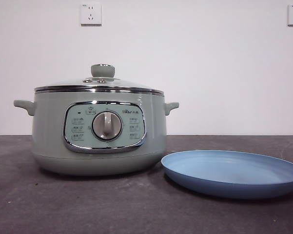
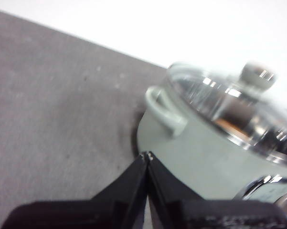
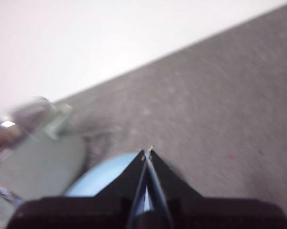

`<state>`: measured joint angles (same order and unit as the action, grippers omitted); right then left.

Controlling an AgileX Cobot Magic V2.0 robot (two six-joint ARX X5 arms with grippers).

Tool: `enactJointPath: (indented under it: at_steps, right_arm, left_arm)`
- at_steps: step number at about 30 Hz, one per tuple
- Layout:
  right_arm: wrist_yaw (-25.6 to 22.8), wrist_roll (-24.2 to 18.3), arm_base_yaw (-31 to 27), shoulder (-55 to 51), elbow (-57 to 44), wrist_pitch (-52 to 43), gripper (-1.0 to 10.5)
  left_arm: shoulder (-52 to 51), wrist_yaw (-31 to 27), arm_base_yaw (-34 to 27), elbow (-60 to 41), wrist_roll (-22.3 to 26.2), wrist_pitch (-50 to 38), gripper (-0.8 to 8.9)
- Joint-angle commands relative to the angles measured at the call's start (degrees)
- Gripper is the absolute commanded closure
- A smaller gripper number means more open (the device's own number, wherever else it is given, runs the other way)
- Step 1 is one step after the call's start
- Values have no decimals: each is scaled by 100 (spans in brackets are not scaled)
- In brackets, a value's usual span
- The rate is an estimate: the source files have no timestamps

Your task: Take the potato out from the steamer,put the potato on the plate,close the lid

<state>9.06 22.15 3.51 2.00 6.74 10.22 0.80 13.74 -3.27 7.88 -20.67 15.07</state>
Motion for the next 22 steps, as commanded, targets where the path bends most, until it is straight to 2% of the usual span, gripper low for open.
enactJointPath:
  at_steps: [1,5,7,12,17,22]
  right_arm:
    - [160,85,11,221,365,-66,959]
    - [352,-26,37,798,1056,199,959]
    - [555,-238,37,1154,1460,468,959]
    - [1300,-951,37,2129,2577,1296,958]
    - [2424,-1930,37,3128,3797,2435,958]
    - [3101,-2747,81,3884,4752,3624,958]
  left_arm:
    - [136,44,-17,341,-63,214,822]
    - [546,461,-17,933,-7,352,822]
    - [817,688,-17,1248,127,439,822]
    - [1661,1237,-17,2153,804,973,822]
    - [2485,1971,-15,3056,1611,1797,822]
    - [3062,2601,-4,3764,2258,2577,822]
